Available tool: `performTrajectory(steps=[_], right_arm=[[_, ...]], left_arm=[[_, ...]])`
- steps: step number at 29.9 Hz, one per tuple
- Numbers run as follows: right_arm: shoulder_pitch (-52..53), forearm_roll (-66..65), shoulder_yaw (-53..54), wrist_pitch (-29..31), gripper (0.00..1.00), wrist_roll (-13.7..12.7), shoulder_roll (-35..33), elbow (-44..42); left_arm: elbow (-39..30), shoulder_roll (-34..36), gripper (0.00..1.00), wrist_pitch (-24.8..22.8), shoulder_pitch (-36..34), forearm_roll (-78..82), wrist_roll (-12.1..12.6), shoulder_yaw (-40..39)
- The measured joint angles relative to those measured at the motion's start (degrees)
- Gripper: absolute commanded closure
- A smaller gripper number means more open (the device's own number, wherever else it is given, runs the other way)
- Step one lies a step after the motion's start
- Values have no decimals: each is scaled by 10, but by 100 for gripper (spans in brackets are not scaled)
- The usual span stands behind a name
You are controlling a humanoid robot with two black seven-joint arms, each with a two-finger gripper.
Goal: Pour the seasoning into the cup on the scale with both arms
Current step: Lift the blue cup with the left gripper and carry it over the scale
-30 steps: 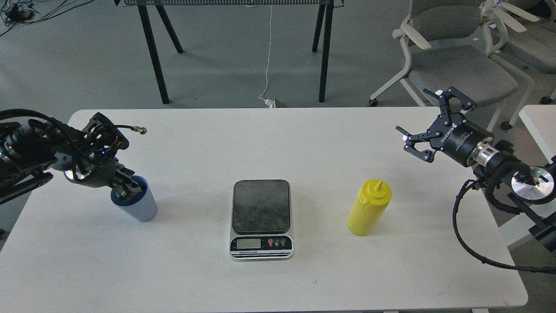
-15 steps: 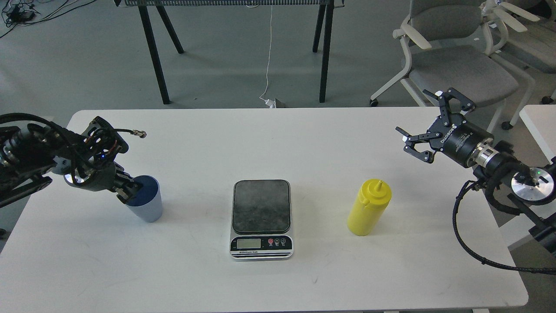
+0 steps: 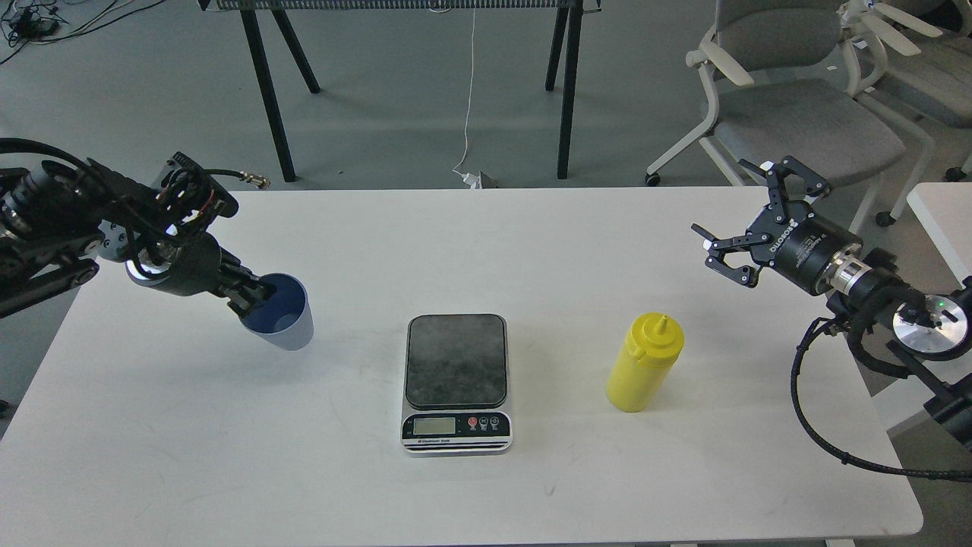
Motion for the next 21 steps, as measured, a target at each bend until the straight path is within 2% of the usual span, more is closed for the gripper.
performTrajectory(steps=[5,8,16,21], right_arm=[[0,0,0,0,0,0,0,-1],[0,0,0,0,0,0,0,-1],[0,0,2,0,0,0,-1,-2],[-2,0,3,0,0,0,-6,-2]], left_arm=[[-75,-14,97,-5,-81,-59,0,-5],[-89,-70,97,-5,-121,-85,0,-15],[-34,-221,97,-5,-123,-81,0,-17],[0,-258,97,-5,-96,-59,0,-16]])
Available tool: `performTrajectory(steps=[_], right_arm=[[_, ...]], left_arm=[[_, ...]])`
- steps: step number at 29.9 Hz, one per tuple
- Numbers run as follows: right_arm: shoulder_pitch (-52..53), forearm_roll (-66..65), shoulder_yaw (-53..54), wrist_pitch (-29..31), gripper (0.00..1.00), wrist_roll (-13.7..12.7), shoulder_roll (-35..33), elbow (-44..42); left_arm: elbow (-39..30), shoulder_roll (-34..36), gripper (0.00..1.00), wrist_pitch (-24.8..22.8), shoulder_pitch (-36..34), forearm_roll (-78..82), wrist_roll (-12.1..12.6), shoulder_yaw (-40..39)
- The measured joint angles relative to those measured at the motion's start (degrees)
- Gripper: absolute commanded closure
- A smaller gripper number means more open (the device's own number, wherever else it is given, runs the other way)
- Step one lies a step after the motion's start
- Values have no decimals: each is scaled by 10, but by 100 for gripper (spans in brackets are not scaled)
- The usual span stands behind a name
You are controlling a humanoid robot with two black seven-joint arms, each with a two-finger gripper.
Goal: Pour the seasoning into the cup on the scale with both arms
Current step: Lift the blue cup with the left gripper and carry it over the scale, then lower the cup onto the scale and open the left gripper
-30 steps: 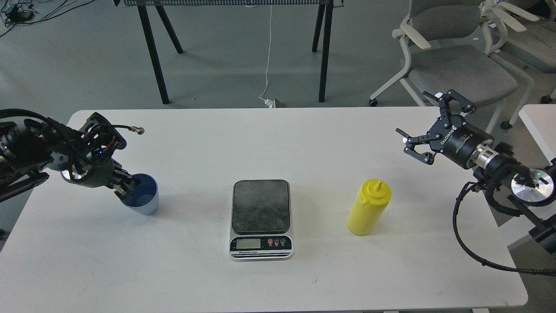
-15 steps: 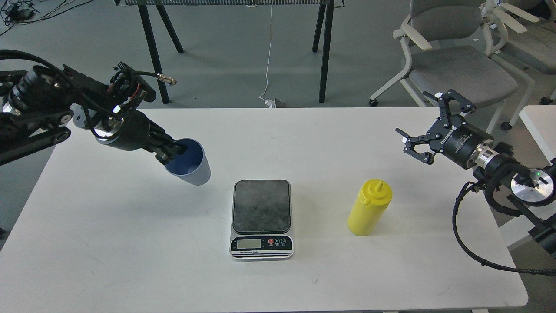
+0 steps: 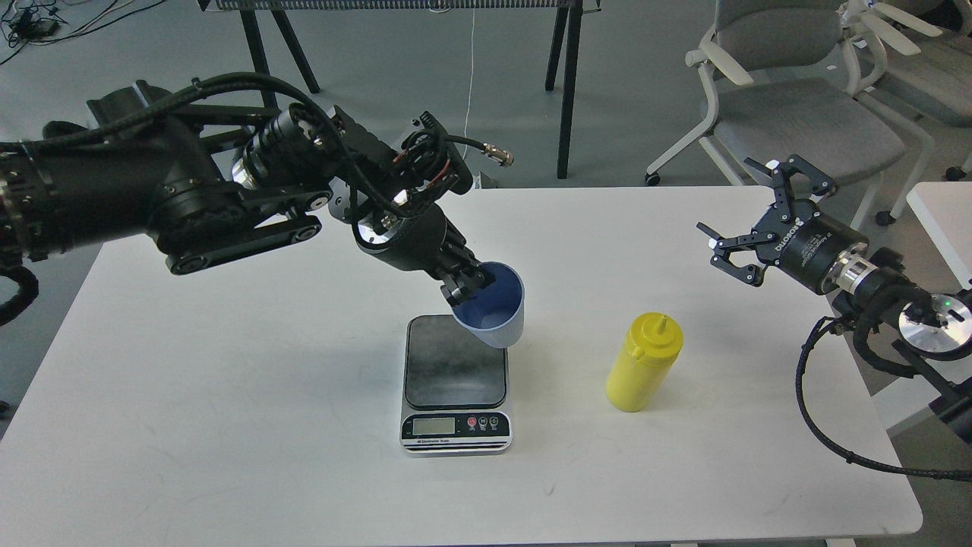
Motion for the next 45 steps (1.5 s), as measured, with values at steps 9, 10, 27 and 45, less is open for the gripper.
performTrajectory(steps=[9,10,27,45], right_arm=[[-2,0,0,0,0,0,-1,0],[-2,0,1,0,0,0,-1,0],[-10,0,1,0,0,0,-1,0],[-17,0,5,0,0,0,-1,-1]], left_arm=[[18,-5,97,0,31,29,0,0],[19,-5,97,0,33,32,0,0],[24,-5,95,0,57,52,0,1],[34,-5,74,0,67,53,0,1]])
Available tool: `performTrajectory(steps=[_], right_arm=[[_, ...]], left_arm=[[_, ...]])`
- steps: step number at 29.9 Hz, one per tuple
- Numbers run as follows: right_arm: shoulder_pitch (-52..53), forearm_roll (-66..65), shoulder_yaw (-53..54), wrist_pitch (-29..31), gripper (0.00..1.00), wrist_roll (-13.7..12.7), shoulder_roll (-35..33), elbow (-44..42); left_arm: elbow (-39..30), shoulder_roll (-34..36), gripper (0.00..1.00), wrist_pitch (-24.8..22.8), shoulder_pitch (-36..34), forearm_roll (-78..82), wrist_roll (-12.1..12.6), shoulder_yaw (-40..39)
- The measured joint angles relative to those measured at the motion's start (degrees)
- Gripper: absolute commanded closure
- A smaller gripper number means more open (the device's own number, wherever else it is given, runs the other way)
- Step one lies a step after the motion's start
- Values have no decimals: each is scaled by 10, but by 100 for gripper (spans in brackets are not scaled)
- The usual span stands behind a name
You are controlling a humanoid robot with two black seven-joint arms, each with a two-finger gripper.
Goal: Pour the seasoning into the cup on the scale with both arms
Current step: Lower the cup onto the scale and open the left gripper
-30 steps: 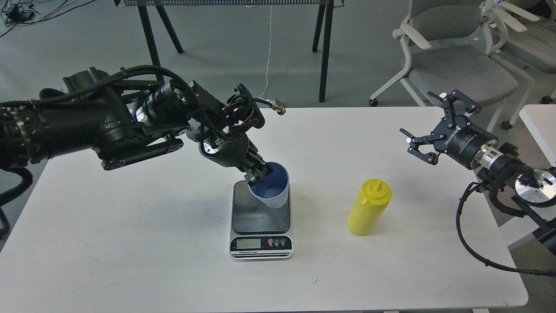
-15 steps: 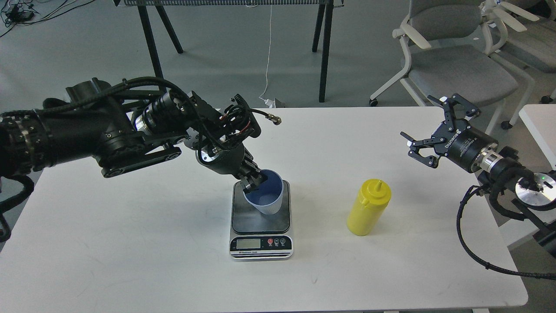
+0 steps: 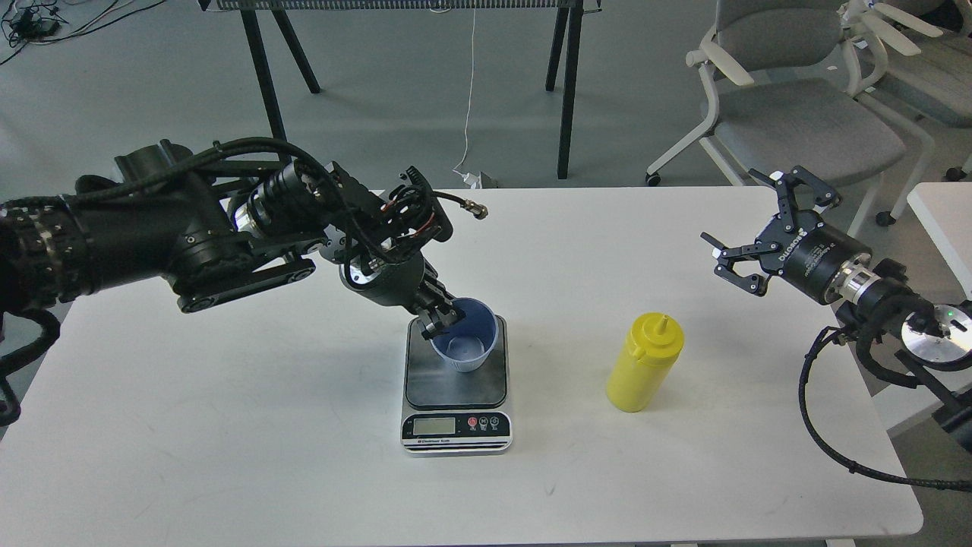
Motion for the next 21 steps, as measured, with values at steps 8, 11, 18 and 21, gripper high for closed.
performTrajectory(steps=[8,11,18,21], right_arm=[[-1,0,2,0,0,0,0,1],[-1,0,5,0,0,0,0,1],[-1,0,6,0,0,0,0,1],[0,0,8,0,0,0,0,1]], left_arm=[[8,4,26,0,-3,-9,0,-6],[21,4,16,0,-6,-17,0,-10],[68,2,5,0,-28,-112,0,-16],[83,9,4,0,-48,-155,0,-17]])
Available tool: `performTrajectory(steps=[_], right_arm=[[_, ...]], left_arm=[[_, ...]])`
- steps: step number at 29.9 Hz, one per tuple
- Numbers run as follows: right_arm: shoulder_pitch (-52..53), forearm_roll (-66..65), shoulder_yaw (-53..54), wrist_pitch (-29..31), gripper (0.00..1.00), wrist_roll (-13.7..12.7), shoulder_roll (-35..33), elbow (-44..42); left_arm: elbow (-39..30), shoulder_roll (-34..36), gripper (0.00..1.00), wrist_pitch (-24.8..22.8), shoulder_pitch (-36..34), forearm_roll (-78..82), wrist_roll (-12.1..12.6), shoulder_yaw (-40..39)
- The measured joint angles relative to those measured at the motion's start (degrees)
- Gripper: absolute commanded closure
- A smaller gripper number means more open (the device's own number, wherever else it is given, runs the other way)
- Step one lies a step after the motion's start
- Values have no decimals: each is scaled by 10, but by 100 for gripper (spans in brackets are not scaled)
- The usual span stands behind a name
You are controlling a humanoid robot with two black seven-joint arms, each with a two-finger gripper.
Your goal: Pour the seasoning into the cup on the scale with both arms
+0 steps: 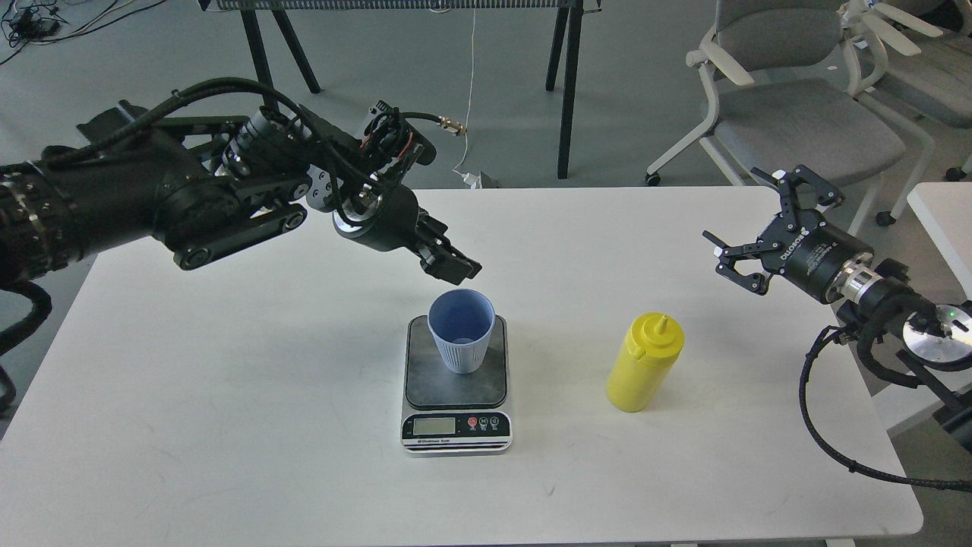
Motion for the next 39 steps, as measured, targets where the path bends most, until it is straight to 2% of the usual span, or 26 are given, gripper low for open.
performTrajectory(steps=[5,10,15,18,26,30,39], right_arm=[[2,0,11,0,0,0,-8,1],[6,0,14,0,0,-2,-29,14],[8,8,47,0,0,-7,-72,62],[8,41,73,0,0,-9,-125,106],[-29,333,91,0,0,-9,-252,148],[-82,440,91,0,0,-5,-276,156],[-255,615,88,0,0,-3,-275,187]], left_arm=[[43,35,3,0,-19,-107,0,-30],[56,105,3,0,-18,-234,0,-97],[58,164,3,0,20,-383,0,-170],[60,195,3,0,56,-465,0,-190],[60,215,3,0,148,-527,0,-229],[60,215,3,0,172,-525,0,-242],[59,215,2,0,205,-522,0,-244]])
